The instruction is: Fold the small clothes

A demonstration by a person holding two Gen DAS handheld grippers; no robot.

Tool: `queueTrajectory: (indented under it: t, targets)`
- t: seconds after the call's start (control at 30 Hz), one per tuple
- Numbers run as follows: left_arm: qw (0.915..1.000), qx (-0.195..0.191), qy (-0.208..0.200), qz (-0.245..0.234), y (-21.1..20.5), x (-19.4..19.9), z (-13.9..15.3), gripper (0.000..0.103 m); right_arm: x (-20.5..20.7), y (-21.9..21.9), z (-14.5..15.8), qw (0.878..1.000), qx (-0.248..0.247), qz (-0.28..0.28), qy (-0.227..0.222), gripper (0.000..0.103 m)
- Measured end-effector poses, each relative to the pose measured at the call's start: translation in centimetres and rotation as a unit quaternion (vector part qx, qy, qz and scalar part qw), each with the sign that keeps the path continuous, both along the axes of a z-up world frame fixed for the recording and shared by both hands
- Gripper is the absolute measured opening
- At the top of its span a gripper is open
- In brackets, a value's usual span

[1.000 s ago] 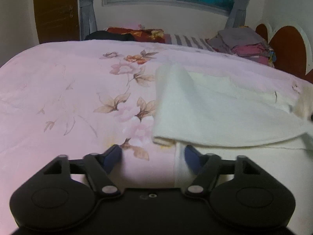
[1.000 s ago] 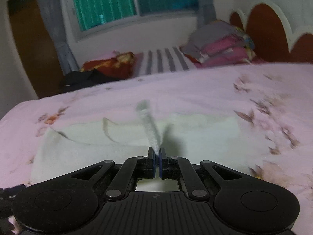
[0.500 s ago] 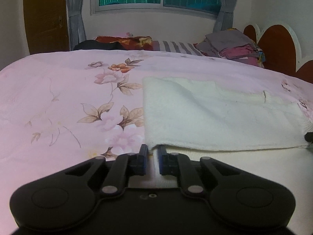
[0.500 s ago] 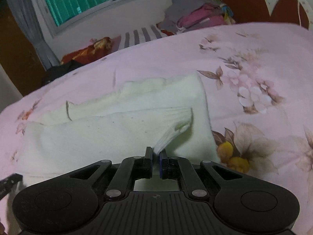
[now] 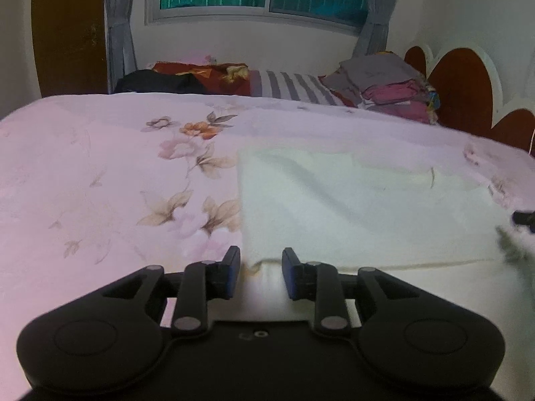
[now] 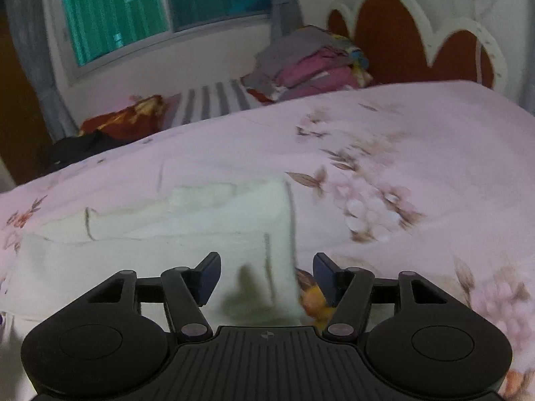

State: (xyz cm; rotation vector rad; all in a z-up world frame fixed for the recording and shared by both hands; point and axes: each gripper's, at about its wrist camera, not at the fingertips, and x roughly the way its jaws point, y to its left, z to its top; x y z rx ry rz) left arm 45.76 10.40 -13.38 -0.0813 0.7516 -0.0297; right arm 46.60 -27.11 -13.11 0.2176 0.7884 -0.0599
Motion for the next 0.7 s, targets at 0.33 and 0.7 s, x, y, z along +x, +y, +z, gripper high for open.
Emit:
queueTrajectory:
  t: [0.33,0.7]
  targets:
    - [1.0000,-0.005,0.002,-0.007,-1.7,6.7,-0.4,0.027,4.5,1.0,-3.1,0.999,-0.009,0.013,0.043,0.060]
    - [1.0000,0.003,0.009,0.003,-1.3,9.5,-3.0,0.029,4.0,1.3,-3.7,0.998,-0.060,0.021,0.007,0.002]
